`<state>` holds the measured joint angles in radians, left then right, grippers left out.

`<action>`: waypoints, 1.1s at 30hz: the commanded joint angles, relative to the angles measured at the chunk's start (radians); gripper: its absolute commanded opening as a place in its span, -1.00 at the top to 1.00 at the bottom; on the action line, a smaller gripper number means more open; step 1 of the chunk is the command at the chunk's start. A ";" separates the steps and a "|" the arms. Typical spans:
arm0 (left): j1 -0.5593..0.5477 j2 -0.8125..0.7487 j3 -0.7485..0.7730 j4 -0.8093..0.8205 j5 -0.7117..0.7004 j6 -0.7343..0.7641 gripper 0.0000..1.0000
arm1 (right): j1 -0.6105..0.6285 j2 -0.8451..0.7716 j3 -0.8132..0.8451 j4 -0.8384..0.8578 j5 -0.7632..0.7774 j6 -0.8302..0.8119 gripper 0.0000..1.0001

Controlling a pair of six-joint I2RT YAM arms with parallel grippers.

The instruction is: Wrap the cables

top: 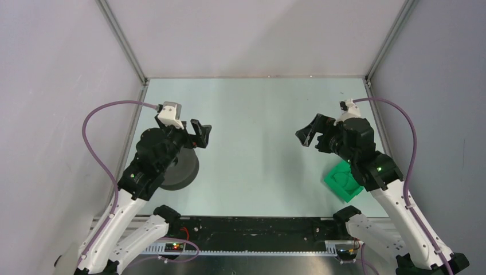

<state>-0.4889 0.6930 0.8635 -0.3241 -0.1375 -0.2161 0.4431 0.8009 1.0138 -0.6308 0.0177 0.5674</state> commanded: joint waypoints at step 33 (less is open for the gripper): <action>-0.190 0.554 0.103 -0.278 -0.588 0.130 -0.64 | -0.004 -0.254 -0.129 0.156 -0.189 -0.229 -0.99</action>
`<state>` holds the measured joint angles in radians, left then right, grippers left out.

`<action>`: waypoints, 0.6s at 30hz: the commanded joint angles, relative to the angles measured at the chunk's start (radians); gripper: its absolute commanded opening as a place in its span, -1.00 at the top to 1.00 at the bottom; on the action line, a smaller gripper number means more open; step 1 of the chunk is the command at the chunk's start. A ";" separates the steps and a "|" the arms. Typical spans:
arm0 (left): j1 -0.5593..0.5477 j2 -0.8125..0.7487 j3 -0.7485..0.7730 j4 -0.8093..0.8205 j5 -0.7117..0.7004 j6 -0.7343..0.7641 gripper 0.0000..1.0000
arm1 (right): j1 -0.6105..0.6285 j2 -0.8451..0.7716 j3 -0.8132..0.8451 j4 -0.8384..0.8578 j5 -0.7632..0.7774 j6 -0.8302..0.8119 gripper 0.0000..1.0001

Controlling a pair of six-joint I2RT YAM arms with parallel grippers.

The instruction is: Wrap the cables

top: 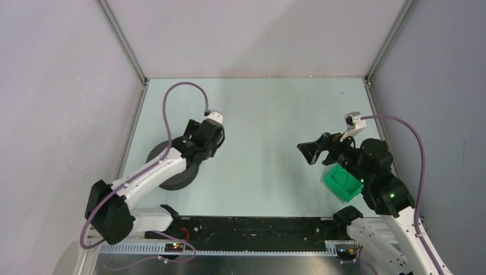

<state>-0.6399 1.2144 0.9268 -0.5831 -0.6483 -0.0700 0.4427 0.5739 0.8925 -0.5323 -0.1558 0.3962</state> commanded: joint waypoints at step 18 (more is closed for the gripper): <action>-0.059 0.356 0.034 -0.090 -0.290 -0.198 -0.34 | -0.004 -0.084 -0.015 0.059 0.050 -0.071 -0.99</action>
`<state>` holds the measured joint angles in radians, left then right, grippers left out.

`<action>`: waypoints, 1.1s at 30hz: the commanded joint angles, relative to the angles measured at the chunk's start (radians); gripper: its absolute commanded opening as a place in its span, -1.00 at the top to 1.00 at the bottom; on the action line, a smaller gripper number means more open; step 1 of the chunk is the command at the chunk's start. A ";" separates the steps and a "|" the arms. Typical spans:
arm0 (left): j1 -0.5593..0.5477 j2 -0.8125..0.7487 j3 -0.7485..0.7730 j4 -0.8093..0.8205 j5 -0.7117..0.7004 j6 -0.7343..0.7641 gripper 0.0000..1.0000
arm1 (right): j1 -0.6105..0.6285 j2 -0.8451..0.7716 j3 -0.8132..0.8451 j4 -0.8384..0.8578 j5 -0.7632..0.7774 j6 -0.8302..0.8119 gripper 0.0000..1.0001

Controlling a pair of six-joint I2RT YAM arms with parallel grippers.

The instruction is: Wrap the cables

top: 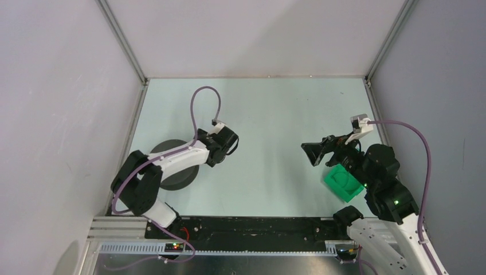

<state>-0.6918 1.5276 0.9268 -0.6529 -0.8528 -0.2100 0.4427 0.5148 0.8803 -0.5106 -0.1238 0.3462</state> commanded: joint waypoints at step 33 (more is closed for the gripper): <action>-0.009 -0.116 0.294 -0.181 0.188 -0.049 1.00 | -0.006 -0.023 -0.003 -0.011 0.076 0.063 -0.98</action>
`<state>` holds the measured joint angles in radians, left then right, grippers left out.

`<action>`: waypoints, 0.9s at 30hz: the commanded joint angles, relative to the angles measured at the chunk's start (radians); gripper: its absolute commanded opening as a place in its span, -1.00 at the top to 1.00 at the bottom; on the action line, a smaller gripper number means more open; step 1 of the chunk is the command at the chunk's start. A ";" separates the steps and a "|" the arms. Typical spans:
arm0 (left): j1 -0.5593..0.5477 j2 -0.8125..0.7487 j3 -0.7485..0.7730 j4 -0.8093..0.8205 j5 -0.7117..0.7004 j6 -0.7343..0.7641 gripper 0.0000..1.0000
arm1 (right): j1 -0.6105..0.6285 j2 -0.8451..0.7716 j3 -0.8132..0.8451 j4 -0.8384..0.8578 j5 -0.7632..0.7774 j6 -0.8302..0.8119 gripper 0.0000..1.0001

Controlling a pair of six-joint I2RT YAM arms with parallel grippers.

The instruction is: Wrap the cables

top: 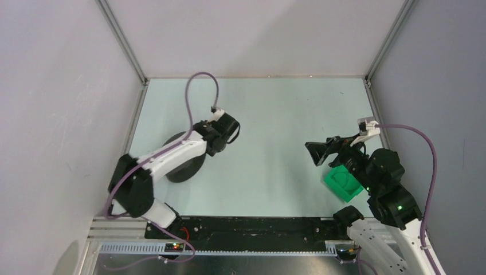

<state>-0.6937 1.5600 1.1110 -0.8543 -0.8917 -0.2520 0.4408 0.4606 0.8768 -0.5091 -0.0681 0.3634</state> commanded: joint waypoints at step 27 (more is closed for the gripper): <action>0.050 -0.264 0.134 0.117 0.760 0.082 0.15 | -0.069 0.086 -0.019 -0.263 0.258 0.331 -0.77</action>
<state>-0.6579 1.3235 1.2640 -0.7654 -0.1696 -0.1986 0.4152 0.5282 0.8635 -0.6857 0.1143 0.5919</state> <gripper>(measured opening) 0.418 0.911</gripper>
